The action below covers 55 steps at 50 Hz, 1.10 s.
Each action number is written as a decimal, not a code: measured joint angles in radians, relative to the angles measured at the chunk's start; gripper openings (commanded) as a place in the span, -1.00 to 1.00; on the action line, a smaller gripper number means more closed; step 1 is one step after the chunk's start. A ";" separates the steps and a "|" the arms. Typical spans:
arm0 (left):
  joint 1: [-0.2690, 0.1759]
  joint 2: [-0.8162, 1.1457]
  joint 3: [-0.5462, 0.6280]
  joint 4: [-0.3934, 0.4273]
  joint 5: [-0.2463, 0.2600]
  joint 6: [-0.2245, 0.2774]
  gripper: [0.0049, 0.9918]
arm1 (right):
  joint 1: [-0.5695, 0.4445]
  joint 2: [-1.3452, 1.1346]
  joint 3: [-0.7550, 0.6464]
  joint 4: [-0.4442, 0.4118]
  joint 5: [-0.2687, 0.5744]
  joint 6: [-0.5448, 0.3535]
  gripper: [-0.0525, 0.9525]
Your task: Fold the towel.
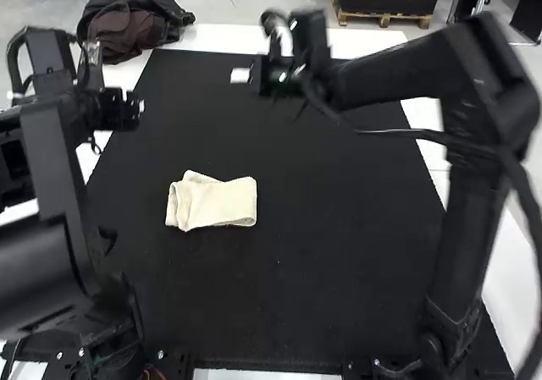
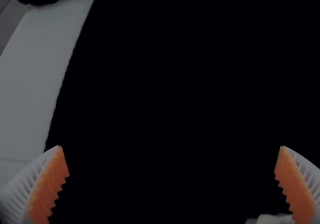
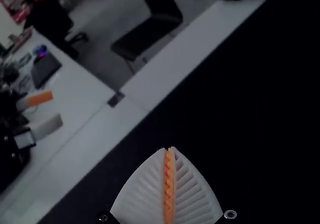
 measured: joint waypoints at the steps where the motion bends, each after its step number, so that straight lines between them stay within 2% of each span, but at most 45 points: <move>1: -0.013 -0.008 0.010 0.000 0.000 -0.011 0.95 | -0.006 -0.017 -0.001 -0.003 0.000 0.003 -0.94; 8: -0.107 -0.054 0.065 0.003 0.000 -0.087 0.95 | -0.085 -0.150 -0.020 -0.008 -0.009 0.031 -0.94; 18: -0.249 -0.129 0.089 -0.001 -0.005 -0.188 0.95 | -0.253 -0.356 -0.112 0.011 -0.042 0.115 -0.94; 31: -0.439 -0.262 0.090 -0.005 -0.037 -0.286 0.95 | -0.407 -0.613 -0.250 0.095 -0.136 0.283 -0.94; 33: -0.452 -0.285 0.090 -0.007 -0.039 -0.295 0.95 | -0.438 -0.657 -0.275 0.103 -0.148 0.309 -0.94; 49: -0.467 -0.459 0.064 -0.011 -0.045 -0.322 0.95 | -0.587 -0.994 -0.442 0.124 -0.267 0.467 -0.94; 55: -0.474 -0.543 0.030 0.018 -0.044 -0.330 0.95 | -0.630 -1.147 -0.494 0.124 -0.292 0.516 -0.94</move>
